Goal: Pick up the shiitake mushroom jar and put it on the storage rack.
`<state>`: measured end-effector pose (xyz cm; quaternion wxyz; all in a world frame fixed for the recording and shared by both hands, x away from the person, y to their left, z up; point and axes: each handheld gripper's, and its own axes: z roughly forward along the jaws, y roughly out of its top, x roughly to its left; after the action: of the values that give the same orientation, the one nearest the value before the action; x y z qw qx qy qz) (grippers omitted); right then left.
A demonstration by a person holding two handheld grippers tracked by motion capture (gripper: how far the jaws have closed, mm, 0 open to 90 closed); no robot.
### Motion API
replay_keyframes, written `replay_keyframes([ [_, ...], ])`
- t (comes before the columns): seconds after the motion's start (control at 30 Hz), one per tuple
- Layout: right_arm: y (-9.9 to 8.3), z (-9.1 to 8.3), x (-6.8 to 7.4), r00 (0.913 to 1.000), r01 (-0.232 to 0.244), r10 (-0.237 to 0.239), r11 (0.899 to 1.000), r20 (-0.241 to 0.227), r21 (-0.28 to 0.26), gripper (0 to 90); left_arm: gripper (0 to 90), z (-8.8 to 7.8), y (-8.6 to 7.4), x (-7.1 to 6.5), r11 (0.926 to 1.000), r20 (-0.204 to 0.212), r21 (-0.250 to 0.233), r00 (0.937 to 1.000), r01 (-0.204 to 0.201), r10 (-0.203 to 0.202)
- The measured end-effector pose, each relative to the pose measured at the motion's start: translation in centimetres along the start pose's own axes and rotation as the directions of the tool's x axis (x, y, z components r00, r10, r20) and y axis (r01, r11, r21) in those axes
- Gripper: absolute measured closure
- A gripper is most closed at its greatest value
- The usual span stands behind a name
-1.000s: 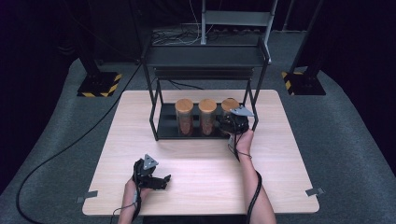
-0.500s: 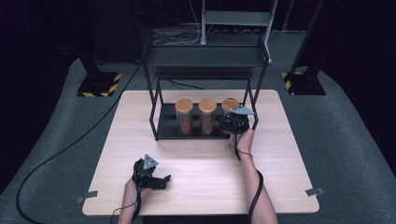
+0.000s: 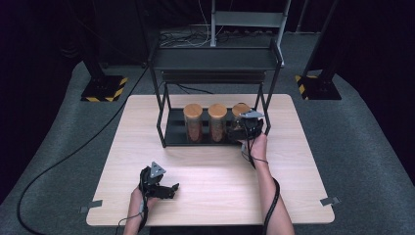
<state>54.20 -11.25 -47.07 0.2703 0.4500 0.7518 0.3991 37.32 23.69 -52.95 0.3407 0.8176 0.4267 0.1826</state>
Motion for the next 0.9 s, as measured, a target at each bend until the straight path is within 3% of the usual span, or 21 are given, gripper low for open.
replay_keyframes([
  [0.27,0.0,-1.0,0.3,0.9993,0.030,-0.030,0.999,-0.023,0.023,0.0,2.2,0.0,0.0,0.0,1.0000,0.000,0.001,1.0000,0.001,-0.001],
  [0.5,-0.8,-2.3,0.8,0.9967,0.081,-0.081,0.997,-0.011,0.019,0.0,2.2,0.0,0.0,0.0,1.0000,-0.001,0.000,1.0000,0.000,0.000],
  [0.9,-4.8,-5.3,1.9,0.9925,0.098,-0.096,0.995,-0.076,0.028,0.0,2.2,0.0,0.0,0.0,1.0000,-0.003,-0.001,1.0000,-0.003,0.003],
])
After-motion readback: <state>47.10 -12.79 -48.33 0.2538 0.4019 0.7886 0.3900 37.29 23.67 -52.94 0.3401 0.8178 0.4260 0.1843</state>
